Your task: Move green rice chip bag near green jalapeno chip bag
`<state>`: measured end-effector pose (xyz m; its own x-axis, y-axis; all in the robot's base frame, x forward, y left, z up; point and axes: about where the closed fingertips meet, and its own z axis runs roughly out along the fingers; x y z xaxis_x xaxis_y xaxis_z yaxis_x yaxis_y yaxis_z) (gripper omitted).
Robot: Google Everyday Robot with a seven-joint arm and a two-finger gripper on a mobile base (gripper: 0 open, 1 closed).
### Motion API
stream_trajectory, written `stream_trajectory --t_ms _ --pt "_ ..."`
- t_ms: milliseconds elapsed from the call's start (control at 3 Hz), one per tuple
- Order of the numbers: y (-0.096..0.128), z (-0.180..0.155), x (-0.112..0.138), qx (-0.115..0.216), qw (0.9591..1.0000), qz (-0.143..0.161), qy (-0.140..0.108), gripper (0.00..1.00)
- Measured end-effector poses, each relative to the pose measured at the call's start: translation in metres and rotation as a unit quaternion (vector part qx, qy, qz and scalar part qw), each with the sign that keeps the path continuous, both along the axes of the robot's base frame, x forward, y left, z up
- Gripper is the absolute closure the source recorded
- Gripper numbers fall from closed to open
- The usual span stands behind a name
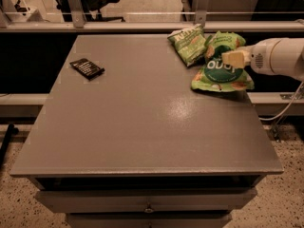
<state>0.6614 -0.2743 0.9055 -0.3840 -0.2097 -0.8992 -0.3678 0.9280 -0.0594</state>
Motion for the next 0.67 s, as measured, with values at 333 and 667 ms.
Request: stream_trajectory --t_ms 333,667 --pt "0.002 -0.007 0.007 0.010 0.9994 -0.026 -0.020 1.00" --pt "0.010 -0.018 0.019 0.025 0.9985 -0.040 -0.027 0.82"
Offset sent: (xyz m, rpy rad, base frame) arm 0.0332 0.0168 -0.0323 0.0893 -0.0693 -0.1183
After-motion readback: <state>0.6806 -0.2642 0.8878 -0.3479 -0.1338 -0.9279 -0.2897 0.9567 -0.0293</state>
